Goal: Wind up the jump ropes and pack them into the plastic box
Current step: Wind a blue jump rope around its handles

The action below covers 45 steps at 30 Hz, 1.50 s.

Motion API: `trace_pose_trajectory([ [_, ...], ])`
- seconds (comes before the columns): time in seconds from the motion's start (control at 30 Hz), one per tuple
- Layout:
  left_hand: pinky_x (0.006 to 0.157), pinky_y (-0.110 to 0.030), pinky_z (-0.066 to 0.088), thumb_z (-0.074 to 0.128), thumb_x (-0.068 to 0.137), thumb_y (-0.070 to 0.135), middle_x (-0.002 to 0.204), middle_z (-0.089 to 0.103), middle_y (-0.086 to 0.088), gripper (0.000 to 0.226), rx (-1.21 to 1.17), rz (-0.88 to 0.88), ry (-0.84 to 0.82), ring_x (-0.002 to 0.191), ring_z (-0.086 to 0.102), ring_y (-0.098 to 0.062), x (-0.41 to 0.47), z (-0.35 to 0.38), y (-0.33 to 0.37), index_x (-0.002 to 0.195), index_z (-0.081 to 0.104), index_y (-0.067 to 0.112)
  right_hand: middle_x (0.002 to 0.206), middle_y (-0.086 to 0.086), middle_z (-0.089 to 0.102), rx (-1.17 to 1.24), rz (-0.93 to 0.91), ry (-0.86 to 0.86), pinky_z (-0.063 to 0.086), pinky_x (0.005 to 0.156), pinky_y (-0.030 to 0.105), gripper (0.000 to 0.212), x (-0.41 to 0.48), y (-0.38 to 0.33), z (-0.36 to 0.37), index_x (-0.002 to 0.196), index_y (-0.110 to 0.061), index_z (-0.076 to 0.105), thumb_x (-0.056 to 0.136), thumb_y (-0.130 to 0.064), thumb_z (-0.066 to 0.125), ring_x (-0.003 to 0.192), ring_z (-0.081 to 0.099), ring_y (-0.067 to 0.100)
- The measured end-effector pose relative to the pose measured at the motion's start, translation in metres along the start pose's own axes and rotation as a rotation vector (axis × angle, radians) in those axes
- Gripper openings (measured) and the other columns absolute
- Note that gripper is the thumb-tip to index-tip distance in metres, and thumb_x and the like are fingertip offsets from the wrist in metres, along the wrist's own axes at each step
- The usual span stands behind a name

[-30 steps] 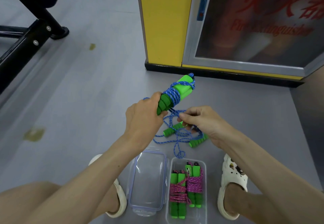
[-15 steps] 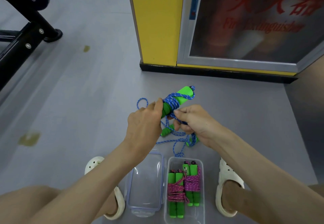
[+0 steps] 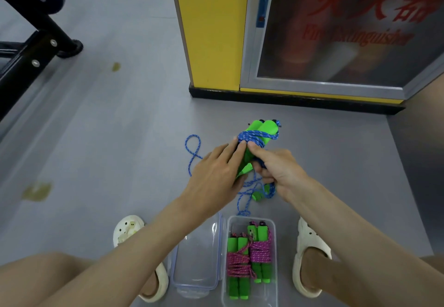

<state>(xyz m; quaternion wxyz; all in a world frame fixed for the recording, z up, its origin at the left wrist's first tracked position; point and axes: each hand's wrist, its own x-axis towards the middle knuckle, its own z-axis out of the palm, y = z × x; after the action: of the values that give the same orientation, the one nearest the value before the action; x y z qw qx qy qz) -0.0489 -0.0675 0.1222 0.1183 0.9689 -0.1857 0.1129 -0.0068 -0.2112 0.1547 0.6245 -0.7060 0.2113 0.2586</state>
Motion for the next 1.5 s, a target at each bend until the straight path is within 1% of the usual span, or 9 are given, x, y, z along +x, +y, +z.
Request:
trace_pose_trajectory([
  [0.13, 0.098, -0.033, 0.045, 0.055, 0.094, 0.034, 0.133, 0.054, 0.001, 0.047, -0.594, -0.321, -0.112, 0.119, 0.050, -0.013, 0.009, -0.018, 0.003, 0.137, 0.047, 0.018, 0.052, 0.002, 0.047, 0.004, -0.043, -0.023, 0.023, 0.039, 0.019, 0.035, -0.001, -0.002, -0.010, 0.069, -0.008, 0.059, 0.089, -0.037, 0.063, 0.036, 0.026, 0.008],
  [0.3, 0.071, -0.024, 0.054, 0.063, 0.089, 0.035, 0.118, 0.064, -0.004, 0.045, -1.217, -0.895, -0.264, 0.091, 0.065, -0.011, 0.020, -0.034, -0.006, 0.129, 0.052, 0.017, 0.055, 0.004, 0.051, -0.023, -0.072, -0.185, 0.025, 0.044, 0.022, 0.033, -0.006, -0.001, -0.008, 0.067, -0.011, 0.060, 0.089, -0.037, 0.062, 0.040, 0.028, 0.010],
  [0.43, 0.068, -0.035, 0.056, 0.064, 0.084, 0.037, 0.101, 0.072, -0.011, 0.042, -1.504, -0.896, -0.524, 0.083, 0.071, -0.029, 0.017, -0.041, -0.010, 0.117, 0.060, 0.010, 0.056, 0.004, 0.055, -0.011, -0.081, -0.216, 0.031, 0.045, 0.020, 0.034, -0.006, -0.002, -0.006, 0.077, -0.008, 0.064, 0.088, -0.041, 0.061, 0.045, 0.036, 0.011],
  [0.67, 0.062, -0.036, 0.058, 0.070, 0.083, 0.013, 0.096, 0.072, -0.009, 0.030, -1.369, -0.921, -0.194, 0.075, 0.070, -0.025, 0.020, -0.043, -0.014, 0.112, 0.063, 0.013, 0.065, 0.004, 0.062, -0.103, -0.138, -0.164, 0.044, 0.052, 0.014, 0.022, -0.004, -0.001, -0.008, 0.082, -0.013, 0.069, 0.091, -0.031, 0.061, 0.053, 0.051, 0.007],
  [0.77, 0.069, -0.041, 0.060, 0.071, 0.083, 0.009, 0.092, 0.072, -0.004, 0.030, -1.319, -0.883, -0.153, 0.074, 0.069, -0.018, 0.021, -0.045, -0.016, 0.111, 0.064, 0.018, 0.065, 0.001, 0.061, -0.236, -0.229, -0.168, 0.045, 0.059, 0.017, 0.003, -0.004, -0.002, -0.012, 0.082, -0.019, 0.068, 0.085, -0.021, 0.070, 0.053, 0.053, 0.004],
  [1.03, 0.065, -0.020, 0.055, 0.072, 0.081, 0.008, 0.094, 0.070, 0.006, 0.047, -0.998, -0.723, -0.059, 0.082, 0.067, -0.013, 0.018, -0.041, -0.025, 0.122, 0.060, 0.027, 0.083, 0.001, 0.057, -0.795, -0.508, 0.112, 0.044, 0.066, 0.030, 0.009, -0.002, 0.009, -0.012, 0.091, -0.022, 0.062, 0.086, -0.029, 0.066, 0.076, 0.055, 0.018],
  [1.1, 0.075, -0.028, 0.056, 0.073, 0.081, 0.014, 0.095, 0.070, 0.008, 0.049, -0.880, -0.673, -0.049, 0.087, 0.067, -0.013, 0.017, -0.039, -0.025, 0.125, 0.058, 0.031, 0.087, -0.002, 0.056, -0.898, -0.507, 0.165, 0.046, 0.073, 0.032, 0.013, -0.005, 0.008, -0.010, 0.096, -0.019, 0.066, 0.090, -0.030, 0.061, 0.085, 0.055, 0.018],
  [1.27, 0.077, -0.041, 0.053, 0.066, 0.081, 0.038, 0.095, 0.069, 0.003, 0.054, -0.496, -0.577, -0.018, 0.090, 0.063, -0.027, 0.016, -0.040, -0.022, 0.130, 0.046, 0.040, 0.063, 0.006, 0.056, 0.009, 0.024, -0.154, 0.044, 0.051, 0.022, 0.014, -0.009, -0.010, -0.008, 0.090, -0.002, 0.066, 0.092, -0.013, 0.059, 0.048, 0.045, 0.010],
  [1.5, 0.063, -0.031, 0.042, 0.062, 0.087, 0.039, 0.094, 0.066, 0.002, 0.052, -0.193, -0.487, -0.007, 0.085, 0.059, -0.024, 0.013, -0.036, -0.012, 0.135, 0.041, 0.040, 0.049, 0.003, 0.055, -0.176, -0.053, -0.239, 0.024, 0.039, 0.018, 0.025, -0.016, -0.010, -0.004, 0.075, -0.003, 0.061, 0.096, -0.016, 0.054, 0.034, 0.029, 0.006],
])
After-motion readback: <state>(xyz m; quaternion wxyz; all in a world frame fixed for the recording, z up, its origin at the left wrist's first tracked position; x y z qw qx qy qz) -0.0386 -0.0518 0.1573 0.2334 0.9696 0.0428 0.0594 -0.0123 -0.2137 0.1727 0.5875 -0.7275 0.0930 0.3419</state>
